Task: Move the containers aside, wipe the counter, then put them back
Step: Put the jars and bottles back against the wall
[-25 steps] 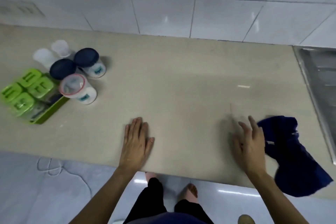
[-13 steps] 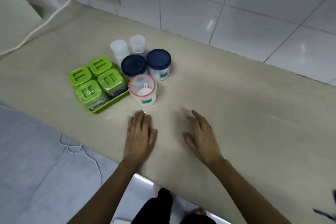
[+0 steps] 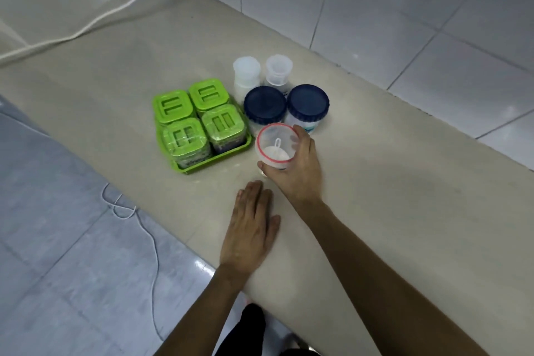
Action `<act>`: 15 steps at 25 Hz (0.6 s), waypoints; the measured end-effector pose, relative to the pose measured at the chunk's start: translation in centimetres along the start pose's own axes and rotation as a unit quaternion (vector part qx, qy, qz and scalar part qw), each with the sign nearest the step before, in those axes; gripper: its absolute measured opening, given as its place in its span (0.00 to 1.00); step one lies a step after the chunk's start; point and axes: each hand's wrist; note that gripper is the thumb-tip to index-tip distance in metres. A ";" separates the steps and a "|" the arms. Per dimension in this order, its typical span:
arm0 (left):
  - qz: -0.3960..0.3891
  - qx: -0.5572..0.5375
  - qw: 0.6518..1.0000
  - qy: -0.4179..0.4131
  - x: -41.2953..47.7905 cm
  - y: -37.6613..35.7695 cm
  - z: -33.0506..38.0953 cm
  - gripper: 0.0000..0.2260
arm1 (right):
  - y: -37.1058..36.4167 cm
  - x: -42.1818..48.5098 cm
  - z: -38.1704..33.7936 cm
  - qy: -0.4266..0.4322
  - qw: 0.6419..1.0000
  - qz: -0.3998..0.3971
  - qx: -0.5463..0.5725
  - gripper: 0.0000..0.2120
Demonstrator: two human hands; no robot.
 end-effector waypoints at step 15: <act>-0.084 0.036 0.958 -0.272 8.3 -11.8 23.9 0.23 | 33.5 -4.7 24.6 -0.261 0.934 0.237 -0.063 0.48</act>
Point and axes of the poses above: each hand's wrist, its own x-axis towards the middle knuckle, its own y-axis out of the back of the hand, z = x × y, and after that the axes turned 1 degree about z, right-handed
